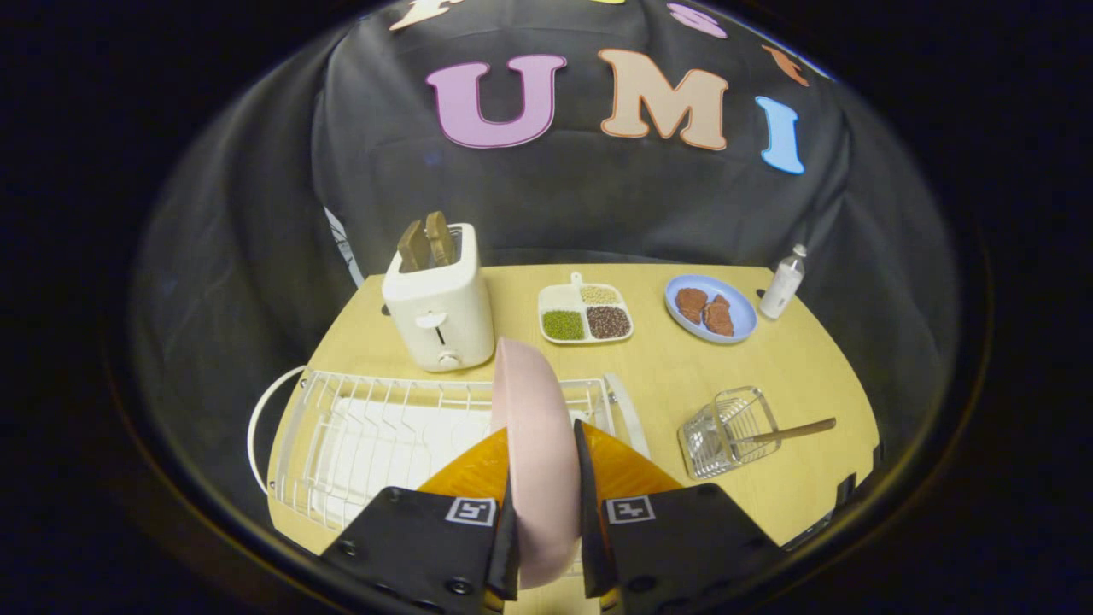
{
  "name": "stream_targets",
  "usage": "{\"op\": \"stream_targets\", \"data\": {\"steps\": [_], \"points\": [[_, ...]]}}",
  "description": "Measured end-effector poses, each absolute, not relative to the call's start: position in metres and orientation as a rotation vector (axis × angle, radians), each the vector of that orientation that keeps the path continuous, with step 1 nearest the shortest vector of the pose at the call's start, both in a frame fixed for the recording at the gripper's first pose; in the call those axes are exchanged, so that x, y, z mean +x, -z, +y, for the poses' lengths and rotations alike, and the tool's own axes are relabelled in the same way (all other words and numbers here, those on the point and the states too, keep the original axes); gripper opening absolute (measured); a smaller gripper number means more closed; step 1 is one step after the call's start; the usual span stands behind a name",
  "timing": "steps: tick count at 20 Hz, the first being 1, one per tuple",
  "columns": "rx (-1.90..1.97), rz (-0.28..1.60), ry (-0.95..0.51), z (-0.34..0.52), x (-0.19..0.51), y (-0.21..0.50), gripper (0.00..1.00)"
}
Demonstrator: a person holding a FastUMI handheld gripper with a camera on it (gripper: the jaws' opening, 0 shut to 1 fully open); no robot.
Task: Take the plate from the dish rack, then take the spoon from the basket and place it into the plate.
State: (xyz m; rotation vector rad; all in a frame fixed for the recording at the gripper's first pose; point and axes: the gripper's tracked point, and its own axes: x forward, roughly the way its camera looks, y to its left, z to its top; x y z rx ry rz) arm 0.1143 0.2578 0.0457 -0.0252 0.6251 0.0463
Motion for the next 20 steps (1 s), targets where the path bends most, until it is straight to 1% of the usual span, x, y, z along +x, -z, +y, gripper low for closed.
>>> {"op": "stream_targets", "data": {"steps": [6,9,10,11,12,17,20], "points": [[-0.064,0.634,-0.037,0.257,0.117,-0.053,0.32],[-0.023,0.548,-0.038,0.251,0.121,-0.092,0.3],[0.04,0.534,-0.077,0.254,0.109,-0.108,0.28],[0.085,0.512,-0.084,0.252,0.105,-0.122,0.26],[0.115,0.48,-0.073,0.24,0.101,-0.134,0.25],[0.204,0.369,0.068,0.154,0.066,-0.167,0.25],[0.282,0.308,0.183,0.089,0.042,-0.163,0.25]]}}
